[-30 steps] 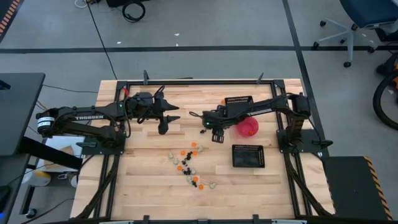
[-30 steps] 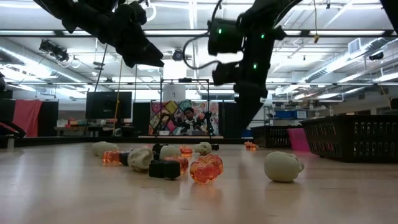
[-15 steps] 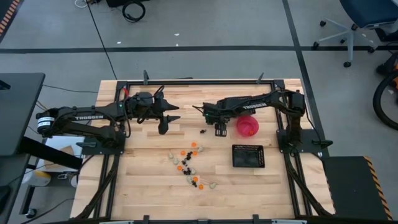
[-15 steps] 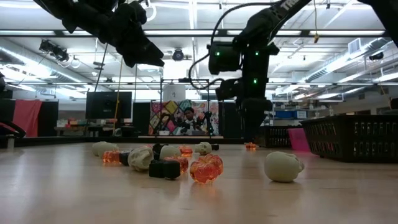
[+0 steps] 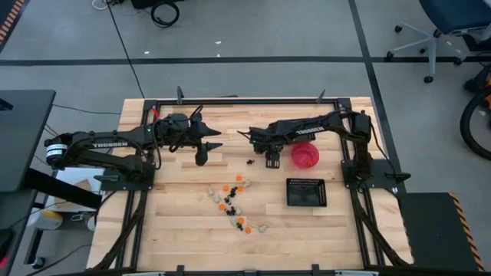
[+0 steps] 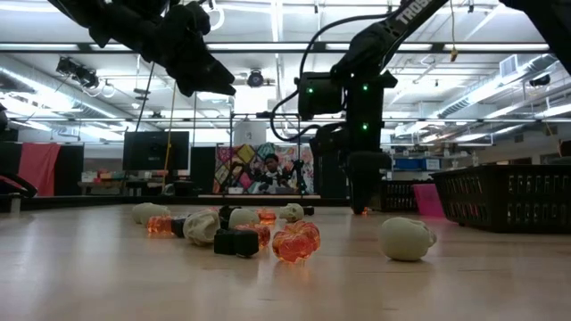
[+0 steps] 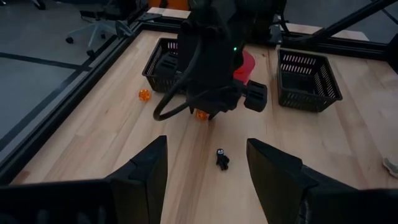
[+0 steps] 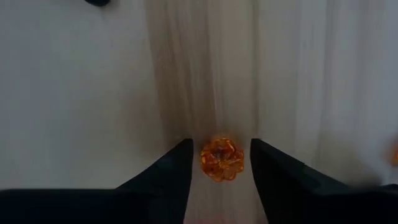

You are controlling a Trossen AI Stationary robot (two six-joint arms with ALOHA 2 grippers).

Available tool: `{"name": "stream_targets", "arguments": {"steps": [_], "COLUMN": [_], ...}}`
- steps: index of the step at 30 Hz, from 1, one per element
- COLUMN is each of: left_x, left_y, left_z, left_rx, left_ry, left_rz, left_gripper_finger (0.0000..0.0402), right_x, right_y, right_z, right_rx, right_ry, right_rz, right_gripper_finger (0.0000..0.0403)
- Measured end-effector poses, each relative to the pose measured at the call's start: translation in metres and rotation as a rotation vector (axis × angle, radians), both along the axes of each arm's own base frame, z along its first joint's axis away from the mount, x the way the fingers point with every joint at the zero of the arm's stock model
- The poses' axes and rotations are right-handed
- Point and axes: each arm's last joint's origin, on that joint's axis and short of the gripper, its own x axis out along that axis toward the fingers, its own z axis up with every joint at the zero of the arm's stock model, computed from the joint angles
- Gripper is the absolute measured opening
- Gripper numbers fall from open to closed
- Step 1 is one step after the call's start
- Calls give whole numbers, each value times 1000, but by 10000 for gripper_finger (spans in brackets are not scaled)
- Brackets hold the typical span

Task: Sort Halloween decoration
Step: Put the orange pumpkin toy into the pink bowl

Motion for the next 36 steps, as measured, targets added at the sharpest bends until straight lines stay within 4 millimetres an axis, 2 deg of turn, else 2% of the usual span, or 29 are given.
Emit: {"name": "stream_targets", "arguments": {"steps": [8, 17, 29, 36], "left_x": [0, 0, 0, 0], "left_y": [0, 0, 0, 0], "left_z": [0, 0, 0, 0], "left_rx": [0, 0, -14, -16], "left_ry": [1, 0, -2, -3], "left_rz": [0, 0, 6, 7], "left_gripper_finger": [192, 192, 192, 192], "right_x": [-2, -7, -11, -23], "right_y": [-2, 7, 24, 34], "right_z": [-1, 7, 44, 79], "right_rx": [34, 37, 18, 9], "right_ry": [5, 22, -78, -168], "right_rz": [-17, -18, -14, -22], "right_gripper_finger": [112, 111, 110, 110]}}
